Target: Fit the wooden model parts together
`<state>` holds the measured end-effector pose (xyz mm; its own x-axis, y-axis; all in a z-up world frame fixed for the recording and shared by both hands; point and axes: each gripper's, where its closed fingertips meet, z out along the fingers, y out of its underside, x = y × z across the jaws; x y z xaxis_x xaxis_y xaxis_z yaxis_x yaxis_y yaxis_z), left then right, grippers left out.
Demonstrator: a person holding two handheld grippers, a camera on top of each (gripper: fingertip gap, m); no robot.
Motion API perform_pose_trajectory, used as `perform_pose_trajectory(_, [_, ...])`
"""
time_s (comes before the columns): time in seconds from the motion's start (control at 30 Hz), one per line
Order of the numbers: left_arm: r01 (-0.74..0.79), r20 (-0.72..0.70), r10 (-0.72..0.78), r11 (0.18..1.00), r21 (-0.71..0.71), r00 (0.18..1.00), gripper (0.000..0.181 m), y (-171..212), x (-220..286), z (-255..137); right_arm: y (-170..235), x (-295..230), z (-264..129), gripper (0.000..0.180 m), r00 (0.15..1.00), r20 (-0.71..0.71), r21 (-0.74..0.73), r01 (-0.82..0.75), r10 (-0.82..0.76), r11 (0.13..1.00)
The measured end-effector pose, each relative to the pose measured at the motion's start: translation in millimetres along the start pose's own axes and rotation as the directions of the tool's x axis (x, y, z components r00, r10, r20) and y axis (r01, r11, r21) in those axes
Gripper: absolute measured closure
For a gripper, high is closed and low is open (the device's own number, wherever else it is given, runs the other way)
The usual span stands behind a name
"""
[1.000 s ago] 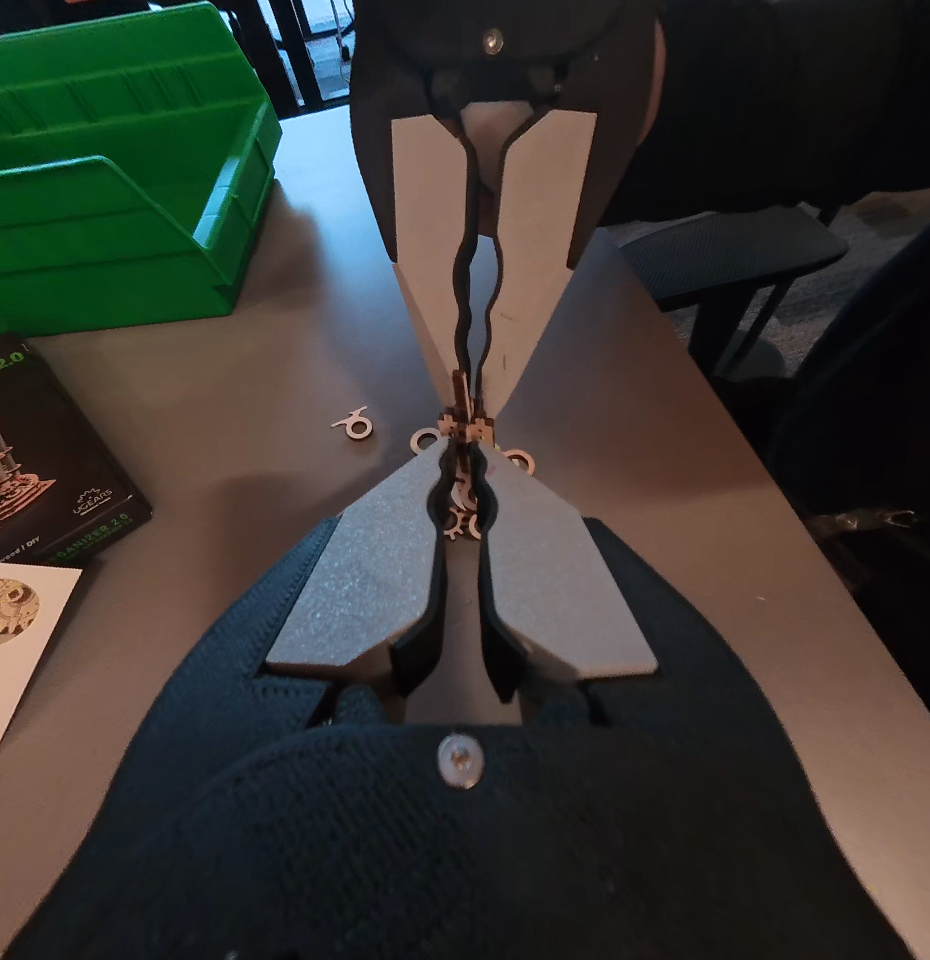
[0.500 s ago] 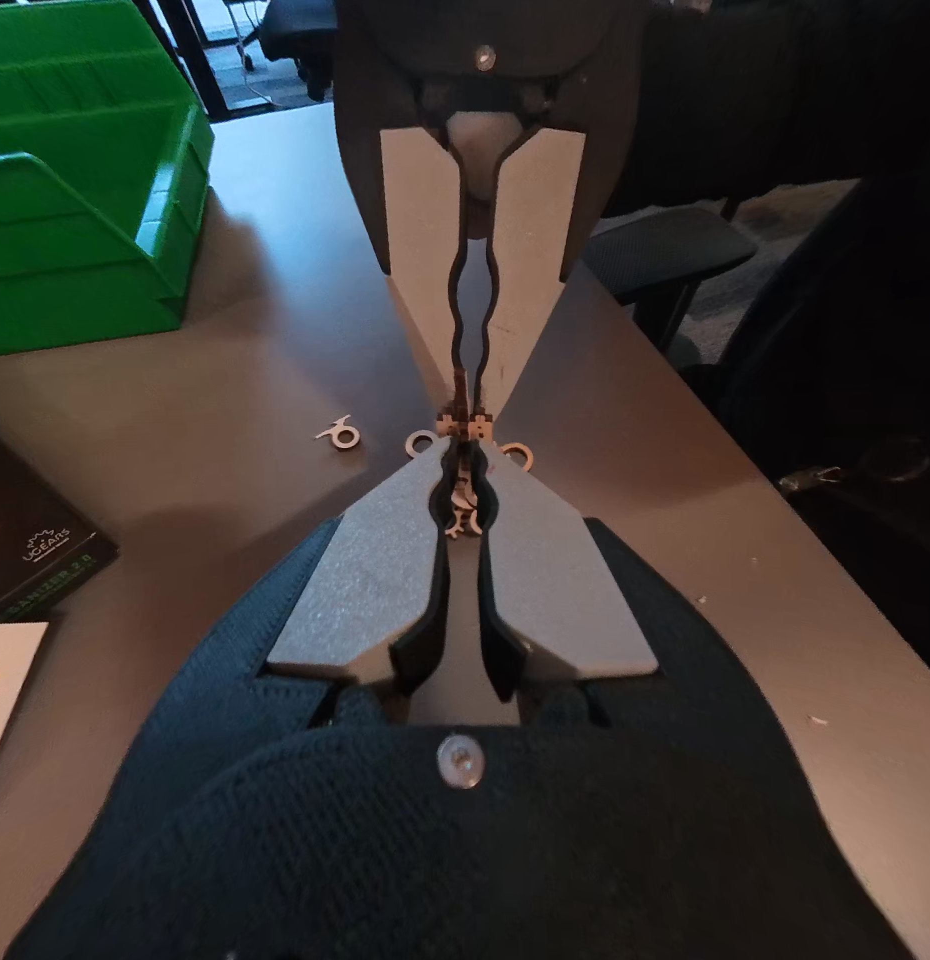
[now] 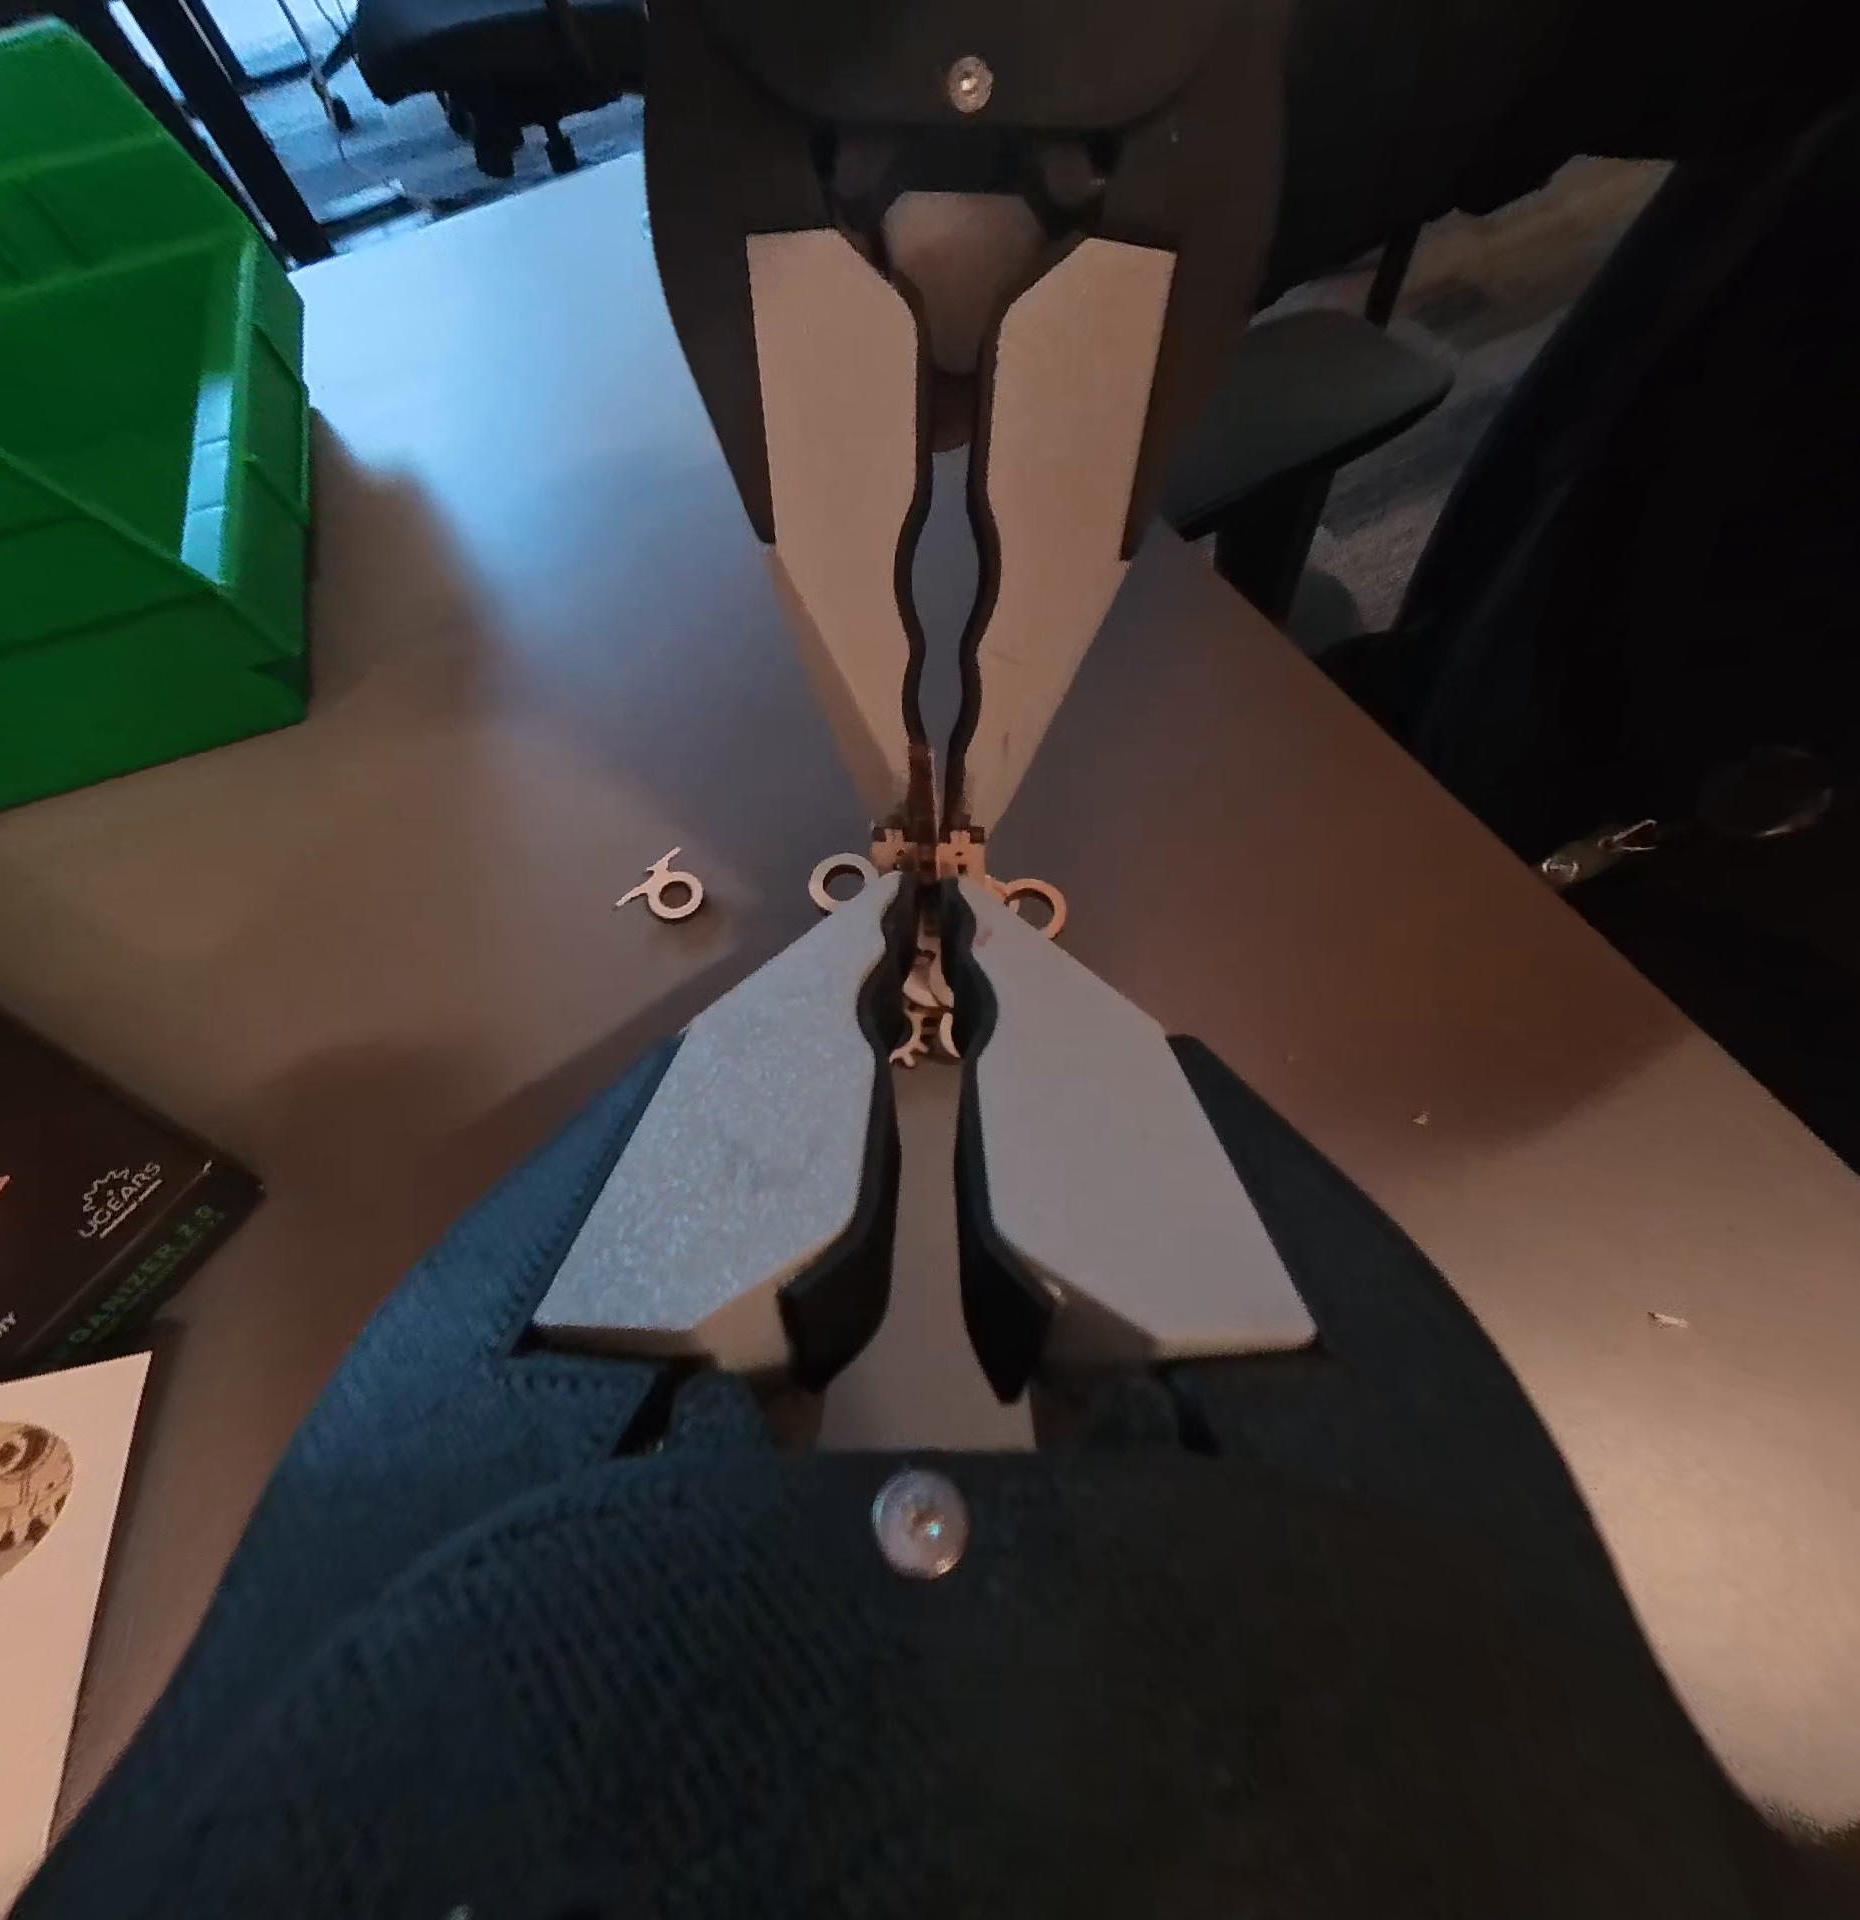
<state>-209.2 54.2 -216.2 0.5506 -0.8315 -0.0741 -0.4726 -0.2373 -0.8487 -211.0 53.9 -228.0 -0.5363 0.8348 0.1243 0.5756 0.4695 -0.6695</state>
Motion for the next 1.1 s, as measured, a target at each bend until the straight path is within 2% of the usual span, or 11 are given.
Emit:
perform_pose_trajectory(0.27, [0.009,0.023,-0.009,1.000,0.002,1.000,0.180,-3.0,-1.8,4.4,3.1,2.4,-1.7,0.179,0.998,0.048,0.111,-0.040,0.035,0.993])
perform_pose_trajectory(0.43, [0.027,0.029,-0.028,0.999,0.046,0.999,0.180,-1.5,0.3,1.9,1.7,0.8,-0.2,0.179,0.997,0.044,0.016,0.064,-0.065,0.998])
perform_pose_trajectory(0.73, [0.039,-0.002,-0.039,0.990,0.134,0.999,0.180,-0.3,3.3,-1.3,-0.3,-1.0,1.0,0.179,0.994,0.011,-0.010,0.111,-0.111,0.994])
perform_pose_trajectory(0.87, [0.048,0.020,-0.050,0.993,0.109,0.999,0.180,-2.7,-0.5,2.3,2.1,2.4,-0.4,0.179,0.996,0.089,0.075,-0.003,-0.004,0.997])
perform_pose_trajectory(0.93, [0.089,0.009,-0.091,0.987,0.133,0.996,0.180,-2.6,-3.9,2.2,1.9,4.2,0.3,0.179,0.992,0.122,0.066,-0.021,0.013,0.998])
perform_pose_trajectory(1.1, [0.045,-0.007,-0.045,0.987,0.153,0.999,0.180,-1.4,4.6,-0.3,0.7,-2.2,0.1,0.179,0.990,0.006,0.006,0.138,-0.138,0.990])
